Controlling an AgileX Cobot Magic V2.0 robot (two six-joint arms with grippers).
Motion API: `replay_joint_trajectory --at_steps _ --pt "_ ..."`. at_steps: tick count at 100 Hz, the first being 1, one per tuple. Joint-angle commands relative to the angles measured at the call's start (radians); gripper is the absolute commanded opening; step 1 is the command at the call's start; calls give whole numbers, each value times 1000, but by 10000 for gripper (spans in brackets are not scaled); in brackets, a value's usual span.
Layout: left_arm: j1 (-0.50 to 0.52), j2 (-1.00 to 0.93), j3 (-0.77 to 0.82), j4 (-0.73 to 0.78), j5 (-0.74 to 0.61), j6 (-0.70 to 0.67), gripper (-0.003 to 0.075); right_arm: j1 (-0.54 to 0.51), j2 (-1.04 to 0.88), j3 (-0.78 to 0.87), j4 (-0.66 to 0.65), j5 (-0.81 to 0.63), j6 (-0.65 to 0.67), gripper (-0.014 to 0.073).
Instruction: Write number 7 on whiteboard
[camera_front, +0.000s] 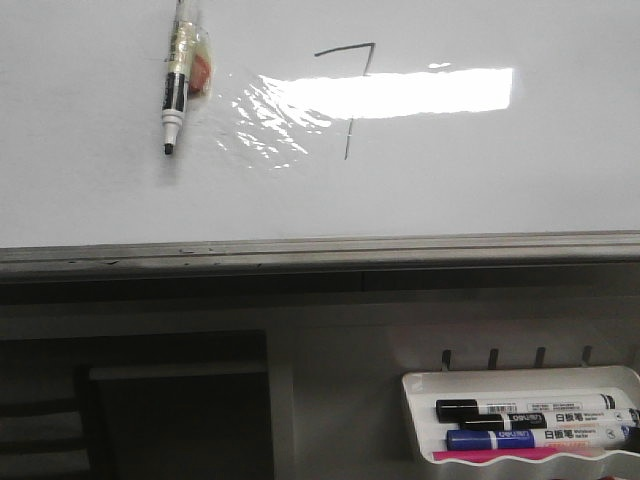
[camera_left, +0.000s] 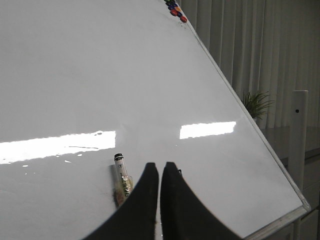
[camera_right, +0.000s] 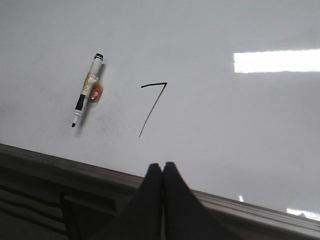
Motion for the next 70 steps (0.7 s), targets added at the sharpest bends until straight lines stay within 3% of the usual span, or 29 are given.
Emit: replay_joint_trajectory --at_steps 1,53,64,70 --pt "1 9 -28 -4 -45 -5 -20 -2 -13 -25 42 -37 -9 -65" --pt "1 9 -26 -4 -45 -5 -20 -2 -13 -25 42 -37 -9 -65" --pt "7 12 -19 201 -40 -12 -20 -2 -13 -25 42 -37 -9 -65" --pt "32 13 -6 324 -54 -93 -20 -2 -13 -25 42 -37 -9 -65"
